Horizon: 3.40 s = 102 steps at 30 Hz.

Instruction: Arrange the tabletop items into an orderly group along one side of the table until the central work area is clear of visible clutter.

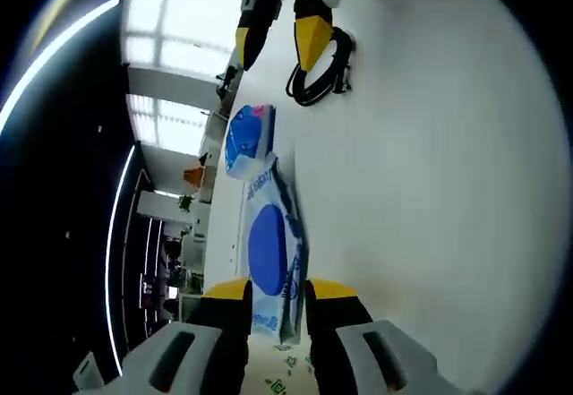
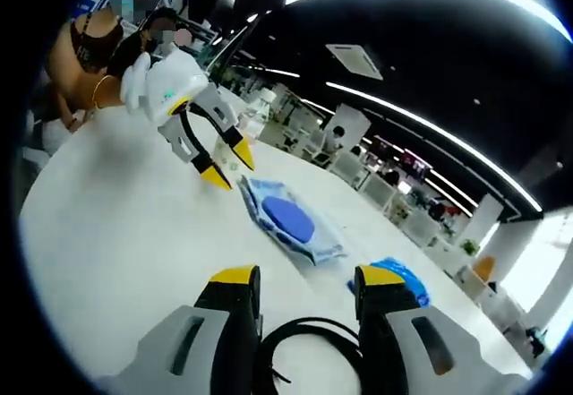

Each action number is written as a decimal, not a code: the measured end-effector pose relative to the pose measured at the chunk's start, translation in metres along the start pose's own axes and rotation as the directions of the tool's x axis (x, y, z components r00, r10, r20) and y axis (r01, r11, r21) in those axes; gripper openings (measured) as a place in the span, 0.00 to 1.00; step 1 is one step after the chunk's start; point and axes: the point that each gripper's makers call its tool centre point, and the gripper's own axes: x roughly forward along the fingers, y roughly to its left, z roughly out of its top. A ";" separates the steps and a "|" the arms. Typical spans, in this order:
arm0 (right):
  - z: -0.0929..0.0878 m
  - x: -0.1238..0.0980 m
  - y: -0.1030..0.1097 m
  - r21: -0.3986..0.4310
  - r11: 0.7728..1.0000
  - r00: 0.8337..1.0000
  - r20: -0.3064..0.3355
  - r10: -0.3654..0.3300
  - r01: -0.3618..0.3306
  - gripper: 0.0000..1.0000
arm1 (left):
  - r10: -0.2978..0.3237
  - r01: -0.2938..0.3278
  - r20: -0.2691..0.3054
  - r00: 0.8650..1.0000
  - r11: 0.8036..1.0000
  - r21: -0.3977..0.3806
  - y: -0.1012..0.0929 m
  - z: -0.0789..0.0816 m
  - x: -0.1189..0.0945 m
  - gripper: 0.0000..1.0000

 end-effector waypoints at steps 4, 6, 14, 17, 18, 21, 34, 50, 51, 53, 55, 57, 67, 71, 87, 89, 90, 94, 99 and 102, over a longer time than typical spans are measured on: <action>0.001 0.007 -0.004 -0.083 0.997 1.000 -0.022 -0.006 0.004 0.40 | 0.014 -0.013 -0.019 1.000 1.000 0.026 0.003 -0.004 0.003 0.22; 0.001 0.013 -0.006 -0.106 0.994 1.000 -0.027 -0.007 0.004 0.39 | 0.021 -0.020 -0.020 1.000 0.999 0.031 0.005 -0.004 0.004 0.22; -0.006 0.038 -0.007 -0.194 0.981 0.999 -0.042 -0.003 -0.005 0.35 | 0.038 -0.034 -0.035 0.999 0.994 0.103 -0.001 -0.003 0.012 0.22; -0.007 0.046 -0.007 -0.220 0.976 0.999 -0.049 -0.001 -0.009 0.35 | 0.031 -0.026 -0.037 0.999 0.994 0.106 -0.003 -0.004 0.016 0.22; -0.007 0.048 -0.007 -0.231 0.973 0.999 -0.051 -0.001 -0.010 0.35 | 0.030 -0.025 -0.039 0.999 0.994 0.106 -0.003 -0.005 0.017 0.22; -0.015 0.053 -0.009 -0.322 0.947 0.995 -0.097 -0.023 -0.010 0.34 | 0.026 -0.021 -0.042 0.999 0.993 0.113 -0.004 -0.007 0.019 0.22; -0.025 0.075 -0.007 -0.486 0.874 0.987 -0.151 -0.054 -0.026 0.35 | 0.032 -0.022 -0.064 0.997 0.987 0.157 -0.001 -0.014 0.031 0.22; -0.031 0.101 -0.002 -0.569 0.820 0.986 -0.161 -0.032 -0.066 0.27 | 0.022 -0.010 -0.076 0.997 0.987 0.162 -0.005 -0.024 0.041 0.22; -0.031 0.103 -0.002 -0.580 0.812 0.986 -0.162 -0.033 -0.068 0.27 | 0.023 -0.010 -0.077 0.997 0.986 0.164 -0.005 -0.024 0.042 0.22; -0.032 0.105 -0.001 -0.593 0.802 0.986 -0.162 -0.035 -0.069 0.27 | 0.022 -0.009 -0.080 0.997 0.986 0.166 -0.004 -0.024 0.042 0.22; -0.033 0.108 0.001 -0.598 0.798 0.986 -0.162 -0.033 -0.072 0.25 | 0.020 -0.006 -0.081 0.996 0.986 0.166 -0.005 -0.024 0.043 0.21; -0.035 0.110 0.003 -0.610 0.789 0.986 -0.162 -0.028 -0.078 0.23 | 0.018 -0.004 -0.086 0.996 0.986 0.166 -0.006 -0.024 0.043 0.20; -0.035 0.113 0.004 -0.650 0.755 0.985 -0.169 -0.034 -0.086 0.18 | 0.017 -0.001 -0.096 0.995 0.985 0.171 -0.007 -0.023 0.042 0.19; -0.038 0.115 0.007 -0.689 0.717 0.983 -0.183 -0.025 -0.110 0.14 | 0.019 -0.002 -0.098 0.995 0.985 0.175 -0.008 -0.022 0.041 0.18; -0.036 0.120 0.004 -0.726 0.678 0.982 -0.184 -0.034 -0.113 0.06 | 0.009 0.006 -0.091 0.996 0.986 0.164 -0.009 -0.021 0.041 0.18; -0.036 0.120 0.004 -0.713 0.692 0.983 -0.183 -0.029 -0.112 0.06 | 0.008 0.007 -0.091 0.996 0.986 0.165 -0.009 -0.021 0.041 0.18; -0.035 0.120 0.004 -0.690 0.716 0.984 -0.178 -0.025 -0.107 0.05 | 0.008 0.007 -0.091 0.996 0.986 0.164 -0.009 -0.021 0.041 0.18; -0.031 0.119 0.002 -0.646 0.758 0.986 -0.165 -0.019 -0.093 0.04 | 0.006 0.010 -0.093 0.996 0.986 0.166 -0.009 -0.022 0.041 0.18; -0.025 0.114 0.002 -0.593 0.801 0.989 -0.145 0.000 -0.086 0.03 | 0.004 0.014 -0.103 0.995 0.985 0.171 -0.009 -0.022 0.041 0.18; -0.020 0.112 0.000 -0.579 0.811 0.991 -0.131 -0.001 -0.076 0.03 | 0.004 0.015 -0.109 0.994 0.984 0.176 -0.009 -0.021 0.042 0.18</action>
